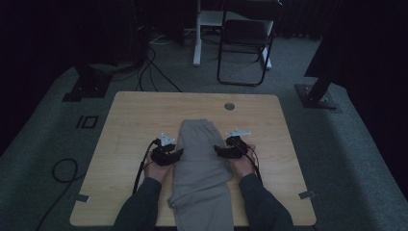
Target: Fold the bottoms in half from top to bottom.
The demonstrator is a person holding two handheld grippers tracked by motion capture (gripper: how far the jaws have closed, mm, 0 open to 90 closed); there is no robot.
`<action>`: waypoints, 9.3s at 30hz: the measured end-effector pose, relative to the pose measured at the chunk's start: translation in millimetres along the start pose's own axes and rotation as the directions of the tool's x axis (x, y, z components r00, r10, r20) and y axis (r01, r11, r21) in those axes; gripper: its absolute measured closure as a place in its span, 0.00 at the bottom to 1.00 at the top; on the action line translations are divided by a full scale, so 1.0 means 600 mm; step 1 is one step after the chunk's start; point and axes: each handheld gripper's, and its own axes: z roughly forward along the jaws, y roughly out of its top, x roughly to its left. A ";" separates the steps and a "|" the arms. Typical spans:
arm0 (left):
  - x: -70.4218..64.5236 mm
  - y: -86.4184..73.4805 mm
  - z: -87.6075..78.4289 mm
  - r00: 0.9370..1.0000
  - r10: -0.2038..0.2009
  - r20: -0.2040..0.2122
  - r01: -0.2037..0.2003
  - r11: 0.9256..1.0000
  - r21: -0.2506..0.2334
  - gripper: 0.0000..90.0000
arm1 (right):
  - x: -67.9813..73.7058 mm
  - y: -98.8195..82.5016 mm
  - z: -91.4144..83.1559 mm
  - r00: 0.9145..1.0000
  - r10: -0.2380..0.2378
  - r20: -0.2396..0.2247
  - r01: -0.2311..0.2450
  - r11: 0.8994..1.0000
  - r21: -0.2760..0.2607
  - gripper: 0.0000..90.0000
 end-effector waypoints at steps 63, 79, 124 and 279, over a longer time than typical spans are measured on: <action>0.029 0.189 0.014 0.999 -0.028 -0.036 0.024 0.994 -0.105 0.96 | -0.040 0.157 0.017 0.999 0.036 0.010 -0.034 0.992 -0.123 0.97; -0.012 0.121 -0.063 0.996 0.073 0.049 -0.068 0.993 -0.092 0.96 | -0.009 0.102 -0.060 0.994 -0.079 -0.072 0.070 0.989 -0.128 0.97; -0.030 -0.015 -0.007 0.992 0.096 0.076 -0.101 0.992 0.070 0.94 | 0.027 -0.022 -0.003 0.987 -0.124 -0.099 0.134 0.987 0.091 0.96; 0.034 0.098 0.106 0.992 0.022 -0.126 -0.011 0.996 0.090 0.94 | -0.008 0.104 0.117 0.986 -0.158 0.060 0.149 0.979 0.138 0.95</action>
